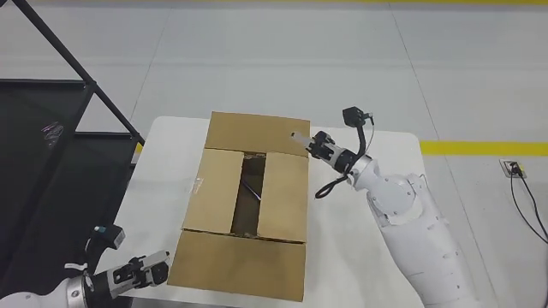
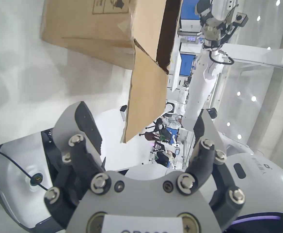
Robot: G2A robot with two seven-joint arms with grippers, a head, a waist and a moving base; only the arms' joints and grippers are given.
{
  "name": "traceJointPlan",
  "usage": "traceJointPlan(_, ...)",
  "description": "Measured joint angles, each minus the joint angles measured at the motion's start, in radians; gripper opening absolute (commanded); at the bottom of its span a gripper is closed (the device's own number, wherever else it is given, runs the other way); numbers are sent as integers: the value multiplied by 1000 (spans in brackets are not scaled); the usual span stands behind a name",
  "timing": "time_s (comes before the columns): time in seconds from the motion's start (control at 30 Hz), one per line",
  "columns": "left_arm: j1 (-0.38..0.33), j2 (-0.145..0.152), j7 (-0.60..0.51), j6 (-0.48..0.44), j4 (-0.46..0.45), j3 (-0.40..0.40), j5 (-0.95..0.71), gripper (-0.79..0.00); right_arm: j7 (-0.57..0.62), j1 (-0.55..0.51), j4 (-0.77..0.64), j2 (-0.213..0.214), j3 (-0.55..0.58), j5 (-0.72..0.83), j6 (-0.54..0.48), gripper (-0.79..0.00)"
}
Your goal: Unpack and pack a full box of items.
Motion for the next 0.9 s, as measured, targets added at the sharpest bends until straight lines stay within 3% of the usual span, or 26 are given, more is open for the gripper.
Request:
traceJointPlan(0.27,-5,10,-28,-8,-11,23,-35,0,-101,150,267,-34,-83,0,33,0)
traceJointPlan(0.5,7,14,10,-1,-27,32,-77,0,-93,268,487,-72,-157,51,-3,0)
traceJointPlan(0.73,12,18,52,13,-39,36,-126,0,21,347,656,-91,-156,172,-147,0)
traceJointPlan(0.9,11,18,101,45,-58,36,-192,0,165,382,743,-90,-123,294,-291,0)
